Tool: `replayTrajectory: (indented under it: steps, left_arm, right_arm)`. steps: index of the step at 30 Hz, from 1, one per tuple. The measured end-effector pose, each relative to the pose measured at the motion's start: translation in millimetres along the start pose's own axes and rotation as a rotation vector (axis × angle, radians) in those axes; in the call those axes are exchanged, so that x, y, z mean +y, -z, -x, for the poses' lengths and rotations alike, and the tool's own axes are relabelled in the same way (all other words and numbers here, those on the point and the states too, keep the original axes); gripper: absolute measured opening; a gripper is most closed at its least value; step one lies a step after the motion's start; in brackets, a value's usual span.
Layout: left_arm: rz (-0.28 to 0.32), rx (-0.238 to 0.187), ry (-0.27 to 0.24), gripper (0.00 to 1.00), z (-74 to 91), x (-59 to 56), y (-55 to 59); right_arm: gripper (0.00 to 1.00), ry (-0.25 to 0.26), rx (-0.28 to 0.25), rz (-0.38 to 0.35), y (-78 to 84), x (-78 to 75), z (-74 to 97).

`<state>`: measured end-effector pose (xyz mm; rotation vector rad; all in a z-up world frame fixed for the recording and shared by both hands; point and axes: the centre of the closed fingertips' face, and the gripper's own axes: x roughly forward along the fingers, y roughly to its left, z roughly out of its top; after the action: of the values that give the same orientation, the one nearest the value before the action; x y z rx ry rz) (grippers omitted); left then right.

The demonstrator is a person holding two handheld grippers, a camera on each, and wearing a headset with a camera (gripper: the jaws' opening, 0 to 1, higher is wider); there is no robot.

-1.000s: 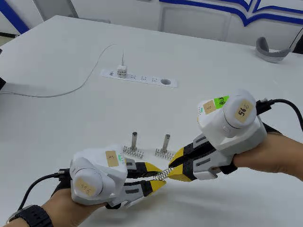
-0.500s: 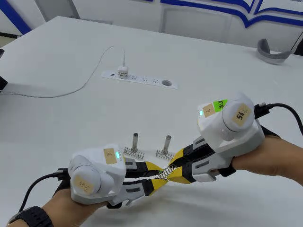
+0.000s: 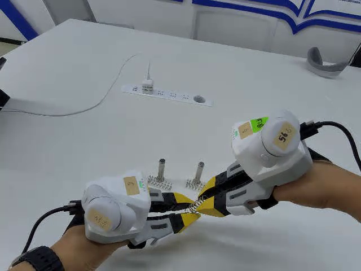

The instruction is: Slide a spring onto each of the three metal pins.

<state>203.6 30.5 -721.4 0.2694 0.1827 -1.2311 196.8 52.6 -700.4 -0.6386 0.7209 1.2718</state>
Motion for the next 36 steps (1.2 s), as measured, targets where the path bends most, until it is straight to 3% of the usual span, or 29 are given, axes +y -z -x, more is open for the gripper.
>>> replayTrajectory:
  steps: [10, 17, 28, 36]
  left_arm:
    - [0.004, -0.003, -0.010, 0.12, -0.6, 1.9, 0.4]
    - [0.023, 0.005, -0.019, 0.20, 2.7, 2.9, 4.2]
    - [0.059, 0.002, -0.060, 0.31, 19.6, 13.0, 7.5]
    - [0.085, -0.008, -0.108, 0.38, 33.7, 26.5, 8.1]
  right_arm:
    - [0.12, 0.003, 0.009, 0.002, -1.8, -2.2, 0.3]
    - [0.12, 0.014, 0.010, -0.004, -1.0, -6.6, 3.8]
    - [0.12, 0.043, 0.013, -0.024, 3.2, -15.7, 14.4]
    - [0.12, 0.065, 0.016, -0.038, 7.2, -22.2, 23.4]
